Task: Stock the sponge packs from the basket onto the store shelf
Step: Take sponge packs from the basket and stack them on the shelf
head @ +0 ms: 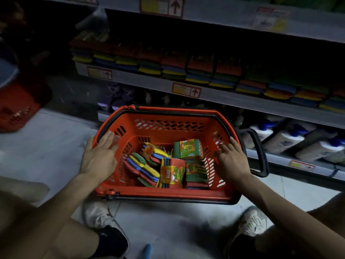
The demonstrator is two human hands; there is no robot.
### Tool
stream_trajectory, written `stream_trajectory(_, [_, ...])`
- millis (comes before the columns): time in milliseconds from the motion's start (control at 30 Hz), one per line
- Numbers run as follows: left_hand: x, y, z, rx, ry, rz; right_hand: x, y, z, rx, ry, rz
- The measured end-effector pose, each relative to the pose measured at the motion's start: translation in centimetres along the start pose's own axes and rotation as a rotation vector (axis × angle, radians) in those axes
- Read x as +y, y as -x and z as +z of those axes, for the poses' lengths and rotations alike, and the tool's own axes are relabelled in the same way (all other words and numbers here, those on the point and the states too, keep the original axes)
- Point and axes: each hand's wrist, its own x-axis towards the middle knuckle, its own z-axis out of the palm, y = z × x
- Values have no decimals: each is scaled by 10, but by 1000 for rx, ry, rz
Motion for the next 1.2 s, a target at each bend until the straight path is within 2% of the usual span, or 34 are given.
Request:
stream_trajectory(133, [-7, -15, 4, -1, 45, 2, -10, -7, 5, 14, 84, -6])
stream_trajectory(300, [24, -36, -16, -23, 146, -55, 5, 3, 7, -24, 110, 21])
stream_trajectory(567, [106, -56, -39, 36, 207, 39, 74, 48, 10, -66, 132, 145])
stream_trajectory(733, [150, -54, -45, 142, 285, 82, 109, 76, 15, -57, 149, 190])
stream_trajectory(967, [172, -50, -50, 140, 252, 123, 127, 96, 21, -50, 102, 273])
stream_trajectory(1200, [202, -31, -47, 96, 55, 235, 141, 134, 19, -117, 58, 324])
